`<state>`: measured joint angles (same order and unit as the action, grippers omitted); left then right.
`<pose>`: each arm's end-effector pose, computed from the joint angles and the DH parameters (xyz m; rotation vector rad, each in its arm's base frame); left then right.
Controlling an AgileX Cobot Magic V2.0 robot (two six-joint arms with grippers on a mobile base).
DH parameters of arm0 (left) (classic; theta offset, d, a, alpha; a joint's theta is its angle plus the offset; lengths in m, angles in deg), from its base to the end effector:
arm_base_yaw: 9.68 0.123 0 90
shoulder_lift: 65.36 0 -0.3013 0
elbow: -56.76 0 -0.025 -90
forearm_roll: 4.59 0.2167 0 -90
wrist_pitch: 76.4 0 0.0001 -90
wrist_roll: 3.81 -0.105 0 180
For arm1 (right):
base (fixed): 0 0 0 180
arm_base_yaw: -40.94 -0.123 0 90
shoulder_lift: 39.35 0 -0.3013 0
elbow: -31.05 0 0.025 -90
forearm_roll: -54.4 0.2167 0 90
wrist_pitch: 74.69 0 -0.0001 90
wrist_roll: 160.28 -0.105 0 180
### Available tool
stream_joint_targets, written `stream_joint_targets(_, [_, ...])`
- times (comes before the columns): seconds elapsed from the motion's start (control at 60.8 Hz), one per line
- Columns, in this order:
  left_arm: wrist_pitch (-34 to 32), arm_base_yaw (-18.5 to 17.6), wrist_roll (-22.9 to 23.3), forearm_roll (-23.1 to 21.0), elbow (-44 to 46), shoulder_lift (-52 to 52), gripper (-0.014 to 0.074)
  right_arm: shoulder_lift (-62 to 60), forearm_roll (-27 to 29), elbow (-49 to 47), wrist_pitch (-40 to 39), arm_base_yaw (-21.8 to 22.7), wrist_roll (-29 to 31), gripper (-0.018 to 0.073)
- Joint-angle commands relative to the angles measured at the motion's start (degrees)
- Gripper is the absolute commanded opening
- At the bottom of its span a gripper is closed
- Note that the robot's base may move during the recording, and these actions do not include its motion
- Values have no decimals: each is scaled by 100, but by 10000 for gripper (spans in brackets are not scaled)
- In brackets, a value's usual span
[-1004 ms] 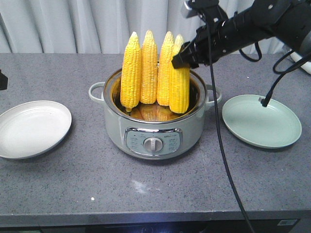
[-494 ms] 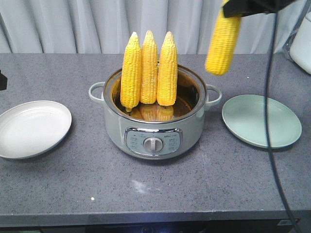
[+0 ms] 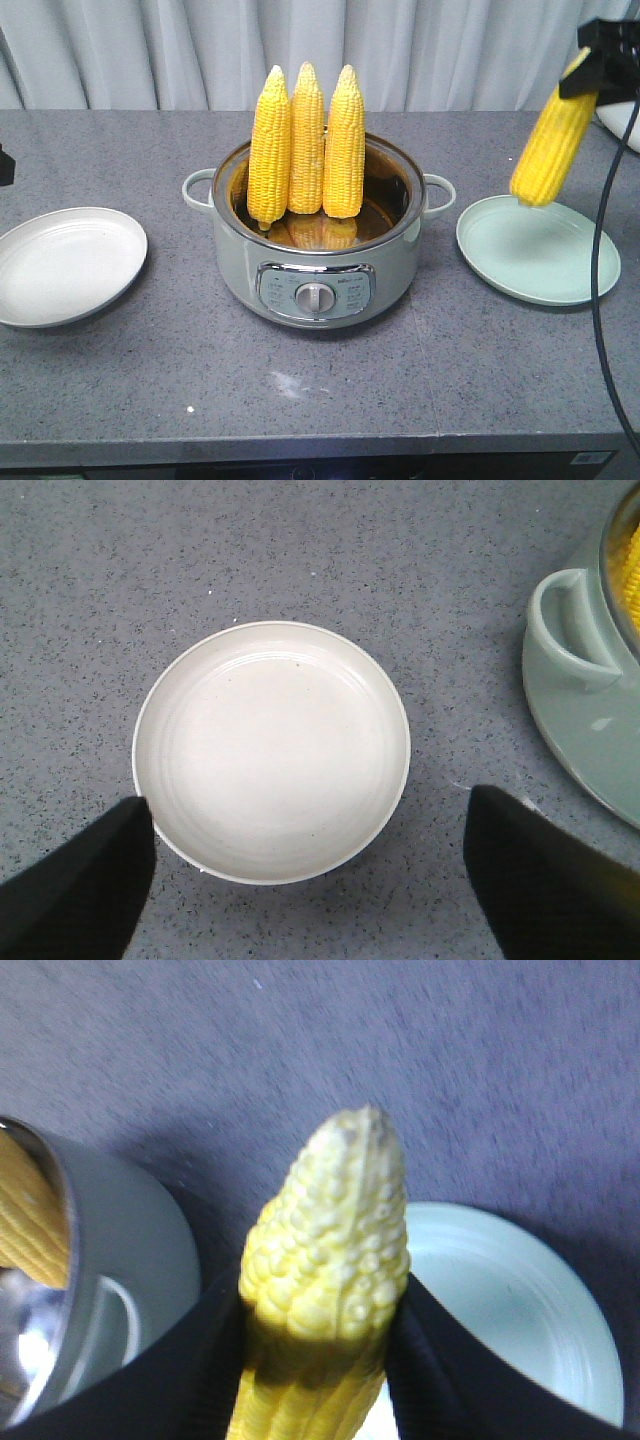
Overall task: Distribute corn equally
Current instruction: 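Lower the corn onto the green plate and open the right gripper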
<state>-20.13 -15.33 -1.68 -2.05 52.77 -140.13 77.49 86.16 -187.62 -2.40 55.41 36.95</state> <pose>0.2020 -0.0161 0.4062 0.0834 2.3541 -0.0108 0.3924 -0.0469 0.3840 -0.0221 2.4561 0.5173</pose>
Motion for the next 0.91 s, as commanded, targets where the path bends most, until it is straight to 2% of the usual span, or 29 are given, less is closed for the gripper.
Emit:
stream_joint_targets(0.0, [-345,-12,40,0,190,83,593,-239,277,221,142,106,186,183])
stream_joint_targets(0.23, [-344,-12,40,13,190,83,593,-239,268,1016,142,153,331,191])
stream_joint_targets(0.593, [-338,-12,40,23,190,83,593,197,33,1081,142,153,46,218])
stream_joint_targets(0.724, [-319,-12,40,75,190,83,593,255,-121,1081,142,153,-38,273])
stream_joint_targets(0.889, [-319,-12,46,97,190,83,593,255,-143,1081,142,153,-38,428])
